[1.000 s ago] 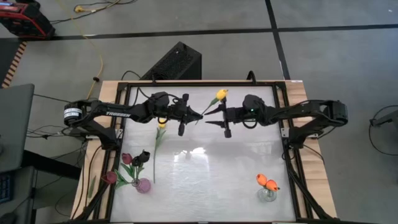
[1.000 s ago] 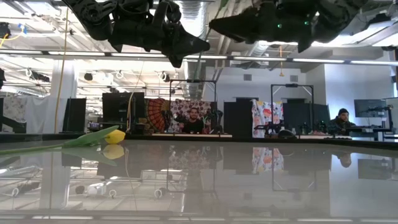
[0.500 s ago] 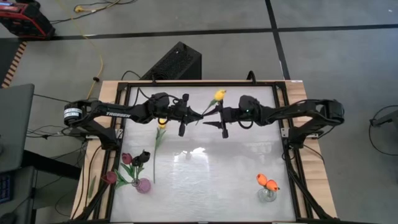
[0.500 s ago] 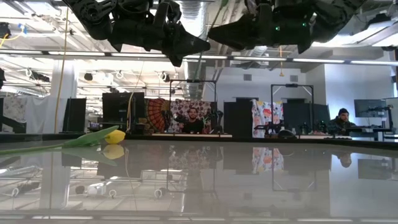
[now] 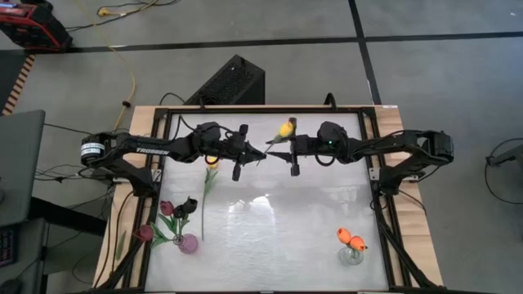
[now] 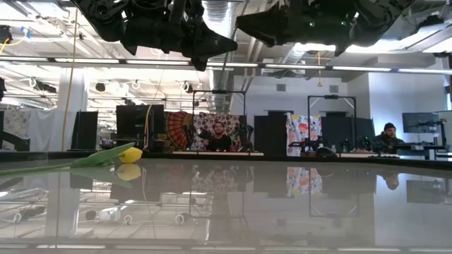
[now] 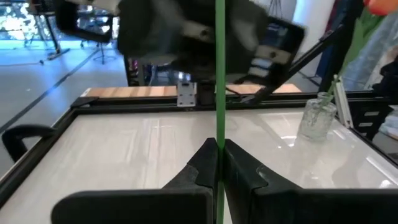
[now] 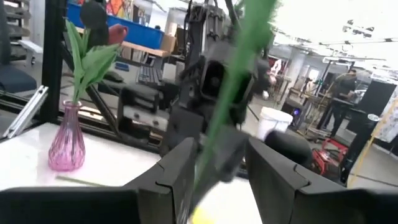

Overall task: Sort flowers into vase by color
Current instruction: Put the top yellow flower into the transparent flower vase

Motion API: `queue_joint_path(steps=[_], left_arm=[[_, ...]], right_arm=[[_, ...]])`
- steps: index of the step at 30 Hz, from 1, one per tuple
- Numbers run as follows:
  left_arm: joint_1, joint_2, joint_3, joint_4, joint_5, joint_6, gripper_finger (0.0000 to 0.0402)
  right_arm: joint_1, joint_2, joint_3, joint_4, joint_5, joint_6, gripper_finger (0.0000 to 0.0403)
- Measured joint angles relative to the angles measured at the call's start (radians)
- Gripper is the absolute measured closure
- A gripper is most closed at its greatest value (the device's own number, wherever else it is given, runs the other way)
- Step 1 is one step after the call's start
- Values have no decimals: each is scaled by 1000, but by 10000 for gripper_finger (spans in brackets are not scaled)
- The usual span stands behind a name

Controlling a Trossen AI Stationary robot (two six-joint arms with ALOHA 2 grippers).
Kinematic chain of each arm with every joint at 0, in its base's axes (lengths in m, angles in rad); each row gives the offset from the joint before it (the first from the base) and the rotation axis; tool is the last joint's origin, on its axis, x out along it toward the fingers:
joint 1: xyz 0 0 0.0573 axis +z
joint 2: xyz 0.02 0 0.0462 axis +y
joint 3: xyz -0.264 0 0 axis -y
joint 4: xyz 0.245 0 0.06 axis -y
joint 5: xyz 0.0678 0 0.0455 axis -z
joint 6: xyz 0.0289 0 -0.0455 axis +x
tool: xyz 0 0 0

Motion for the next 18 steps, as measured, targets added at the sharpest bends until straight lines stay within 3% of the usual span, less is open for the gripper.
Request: queue_joint_path(steps=[10,14,18], left_arm=[[3,0,0,-3,-6,-39,401],[3,0,0,-2,-6,-46,401],[-2,0,0,-1,7,-44,389]], right_arm=[[33,1,51,-47,-1,-1,246],[32,1,52,-55,-1,-1,285],[33,1,52,-58,-1,0,354]])
